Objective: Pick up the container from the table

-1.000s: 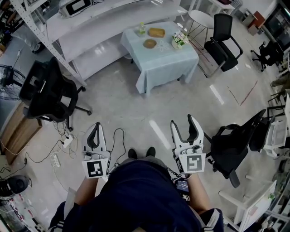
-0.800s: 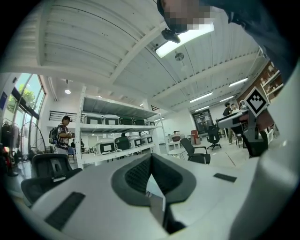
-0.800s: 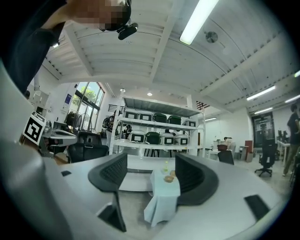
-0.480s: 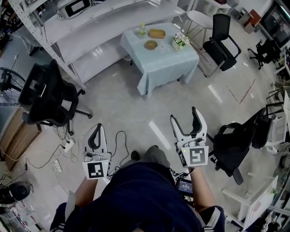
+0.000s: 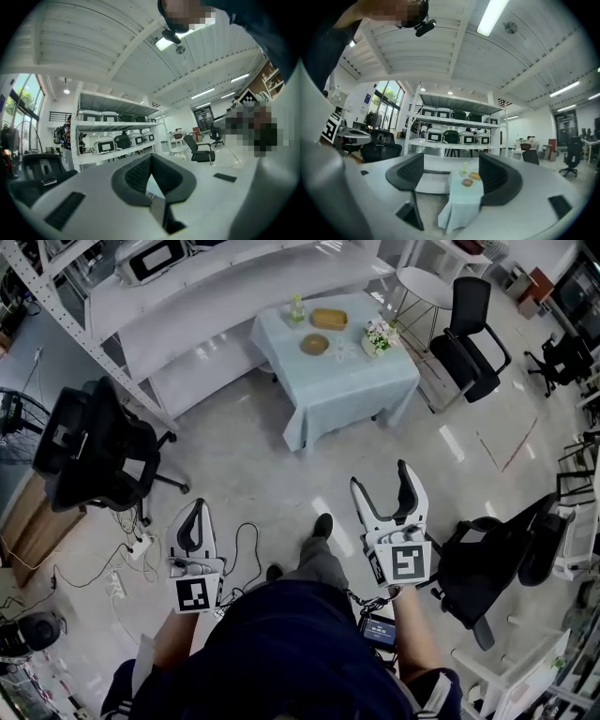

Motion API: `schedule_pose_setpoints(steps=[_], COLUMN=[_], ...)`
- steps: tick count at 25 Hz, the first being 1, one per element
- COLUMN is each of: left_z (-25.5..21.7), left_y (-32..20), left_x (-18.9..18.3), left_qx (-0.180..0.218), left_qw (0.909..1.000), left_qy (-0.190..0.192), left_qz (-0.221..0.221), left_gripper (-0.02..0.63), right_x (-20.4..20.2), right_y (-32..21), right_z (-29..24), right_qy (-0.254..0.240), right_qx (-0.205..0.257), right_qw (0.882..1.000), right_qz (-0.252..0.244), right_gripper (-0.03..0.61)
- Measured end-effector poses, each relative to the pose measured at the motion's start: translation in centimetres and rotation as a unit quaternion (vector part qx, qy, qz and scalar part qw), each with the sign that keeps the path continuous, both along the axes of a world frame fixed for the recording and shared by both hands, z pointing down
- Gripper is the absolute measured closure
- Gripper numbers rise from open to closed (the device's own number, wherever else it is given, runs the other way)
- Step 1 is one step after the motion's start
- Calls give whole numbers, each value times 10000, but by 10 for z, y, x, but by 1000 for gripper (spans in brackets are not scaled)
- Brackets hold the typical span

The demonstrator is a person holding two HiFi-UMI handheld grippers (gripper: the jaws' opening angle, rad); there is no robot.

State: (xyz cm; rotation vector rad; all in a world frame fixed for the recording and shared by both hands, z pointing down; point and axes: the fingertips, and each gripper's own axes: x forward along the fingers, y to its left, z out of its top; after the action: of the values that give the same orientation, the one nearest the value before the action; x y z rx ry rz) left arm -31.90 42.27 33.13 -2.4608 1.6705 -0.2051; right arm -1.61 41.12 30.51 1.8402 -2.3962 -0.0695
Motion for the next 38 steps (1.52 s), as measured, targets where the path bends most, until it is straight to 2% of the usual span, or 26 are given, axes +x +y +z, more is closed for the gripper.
schedule_pose_setpoints(steps=[10,18,28,38], left_z=[-9,-12,-1,15], left_y=[-112,-189,-299,-423], left_x=[79,118,127,101], left_qx=[57,40,59,-88], left_qw=[9982,9976,9994,10000], left_qy=[35,131,54,2], left_qz=[-601,-679,-327,12], left_gripper=[609,610,610,610], right_x=[84,110,114,104], right_y=[-141,-229,-340,-477], right_z=[9,20,53,87], right_qy=[1,94,278,312], right_qx=[-58,-161,-315,-614], right_qw=[9985,9969,9978,9976], right_qz=[-538,-767,-509,-16], right_gripper=[215,215,215,221])
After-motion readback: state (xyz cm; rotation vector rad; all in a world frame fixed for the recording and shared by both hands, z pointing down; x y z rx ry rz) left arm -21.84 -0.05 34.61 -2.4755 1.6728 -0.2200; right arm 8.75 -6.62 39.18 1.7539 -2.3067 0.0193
